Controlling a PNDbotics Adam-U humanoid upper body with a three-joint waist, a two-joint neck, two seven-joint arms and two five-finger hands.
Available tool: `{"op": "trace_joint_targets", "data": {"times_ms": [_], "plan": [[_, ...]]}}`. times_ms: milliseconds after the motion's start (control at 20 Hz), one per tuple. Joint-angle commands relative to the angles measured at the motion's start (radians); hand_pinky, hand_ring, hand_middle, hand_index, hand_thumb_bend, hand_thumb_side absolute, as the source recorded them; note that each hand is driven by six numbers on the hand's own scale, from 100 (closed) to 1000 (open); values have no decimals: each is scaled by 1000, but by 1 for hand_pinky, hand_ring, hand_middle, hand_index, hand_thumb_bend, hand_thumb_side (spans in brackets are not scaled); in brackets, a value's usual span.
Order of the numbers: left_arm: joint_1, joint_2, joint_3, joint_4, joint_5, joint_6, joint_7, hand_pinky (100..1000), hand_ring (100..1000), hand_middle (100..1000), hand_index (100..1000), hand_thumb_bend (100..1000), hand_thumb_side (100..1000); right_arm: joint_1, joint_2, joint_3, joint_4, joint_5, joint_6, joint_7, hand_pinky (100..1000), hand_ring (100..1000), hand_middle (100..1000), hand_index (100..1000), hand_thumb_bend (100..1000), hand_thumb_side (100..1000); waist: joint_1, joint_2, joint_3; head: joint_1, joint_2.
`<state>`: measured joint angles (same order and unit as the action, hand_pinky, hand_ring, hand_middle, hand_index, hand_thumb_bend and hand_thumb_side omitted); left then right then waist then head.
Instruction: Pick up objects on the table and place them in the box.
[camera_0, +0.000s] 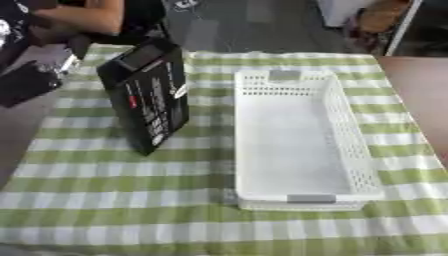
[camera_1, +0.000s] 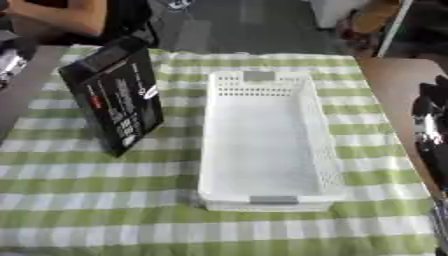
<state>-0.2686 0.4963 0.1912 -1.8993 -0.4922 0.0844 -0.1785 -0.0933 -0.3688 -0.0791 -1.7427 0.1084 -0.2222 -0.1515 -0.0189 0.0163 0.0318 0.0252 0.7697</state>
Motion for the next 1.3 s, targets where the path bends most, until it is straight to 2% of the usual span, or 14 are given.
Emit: {"op": "trace_joint_targets", "data": {"times_ms": [50,400,650,1000,1300], "plan": [[-35,27,-8,14,-4,18,0,647,717,897,889,1000,675,-5,-17,-2,-9,-2,-1,3,834,858,781,927,280,658,2,-7,-2,2,0],[-129,-2,-29,114,49,71,-38,609,712,910,902,1000,671,-1,-17,-2,-7,-1,-1,4,834,858,781,928,280,658,1,-13,1,6,0],[-196,-12,-49,169,-30,99,-91,628,730,918,910,1000,676,0,-18,-1,-7,-2,-1,5,834,858,781,927,281,658,1,-16,5,8,0],[-257,-22,-87,221,-99,87,-157,654,747,931,916,1000,694,1,-19,1,-6,-4,-1,8,835,858,781,928,280,658,0,-17,7,15,0],[-298,30,-128,299,-107,54,-227,685,763,930,923,1000,710,3,-23,1,-5,-3,-1,9,835,858,781,928,281,658,6,-19,5,16,0]]}}
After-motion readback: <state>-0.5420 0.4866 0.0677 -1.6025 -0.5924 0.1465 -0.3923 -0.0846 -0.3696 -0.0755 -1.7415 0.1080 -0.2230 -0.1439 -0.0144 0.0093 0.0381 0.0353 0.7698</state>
